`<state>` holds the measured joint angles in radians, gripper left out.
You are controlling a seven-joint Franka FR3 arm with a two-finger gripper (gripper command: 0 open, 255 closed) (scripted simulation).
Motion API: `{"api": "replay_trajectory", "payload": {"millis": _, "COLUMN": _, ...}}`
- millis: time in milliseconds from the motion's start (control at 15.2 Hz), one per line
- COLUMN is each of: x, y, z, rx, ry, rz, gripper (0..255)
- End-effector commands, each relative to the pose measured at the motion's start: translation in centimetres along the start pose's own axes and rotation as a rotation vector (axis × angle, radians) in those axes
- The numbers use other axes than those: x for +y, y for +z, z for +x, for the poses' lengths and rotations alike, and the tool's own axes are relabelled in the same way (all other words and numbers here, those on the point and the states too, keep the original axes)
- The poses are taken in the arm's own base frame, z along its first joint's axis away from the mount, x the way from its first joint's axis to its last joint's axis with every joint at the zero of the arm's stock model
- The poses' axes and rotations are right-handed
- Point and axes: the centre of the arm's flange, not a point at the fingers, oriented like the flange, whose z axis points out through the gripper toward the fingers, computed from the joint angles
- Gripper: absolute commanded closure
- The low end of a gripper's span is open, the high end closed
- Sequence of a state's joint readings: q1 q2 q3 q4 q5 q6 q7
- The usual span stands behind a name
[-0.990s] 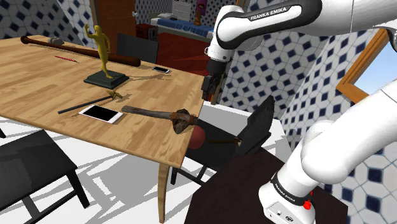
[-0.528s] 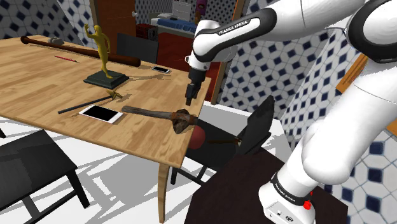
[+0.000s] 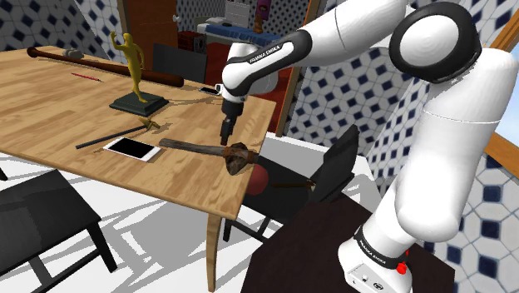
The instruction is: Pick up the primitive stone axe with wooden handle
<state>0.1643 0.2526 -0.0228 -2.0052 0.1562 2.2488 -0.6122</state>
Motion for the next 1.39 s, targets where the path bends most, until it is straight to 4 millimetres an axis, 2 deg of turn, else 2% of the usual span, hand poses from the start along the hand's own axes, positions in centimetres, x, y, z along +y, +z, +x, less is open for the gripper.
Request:
{"api": "replay_trajectory", "payload": {"millis": 0, "x": 0.1, "y": 1.7, "z": 2.1, "rx": 0.006, "ry": -0.051, "rz": -0.003, "gripper": 0}}
{"api": "replay_trajectory", "payload": {"millis": 198, "x": 0.0, "y": 4.0, "z": 5.2, "rx": 0.013, "ry": -0.124, "rz": -0.007, "gripper": 0}}
{"api": "replay_trajectory", "payload": {"millis": 264, "x": 0.0, "y": 4.3, "z": 5.6, "rx": 0.014, "ry": -0.133, "rz": -0.007, "gripper": 0}}
{"api": "replay_trajectory", "payload": {"millis": 726, "x": 0.4, "y": 8.2, "z": 5.3, "rx": 0.014, "ry": -0.133, "rz": -0.007, "gripper": 0}}
{"api": "replay_trajectory", "payload": {"millis": 858, "x": 0.4, "y": 8.2, "z": 5.3, "rx": 0.014, "ry": -0.133, "rz": -0.007, "gripper": 0}}
{"api": "replay_trajectory", "payload": {"millis": 924, "x": 0.4, "y": 8.2, "z": 5.3, "rx": 0.014, "ry": -0.133, "rz": -0.007, "gripper": 255}}
{"api": "replay_trajectory", "payload": {"millis": 1320, "x": 0.4, "y": 8.1, "z": 5.3, "rx": 0.014, "ry": -0.134, "rz": -0.007, "gripper": 255}}
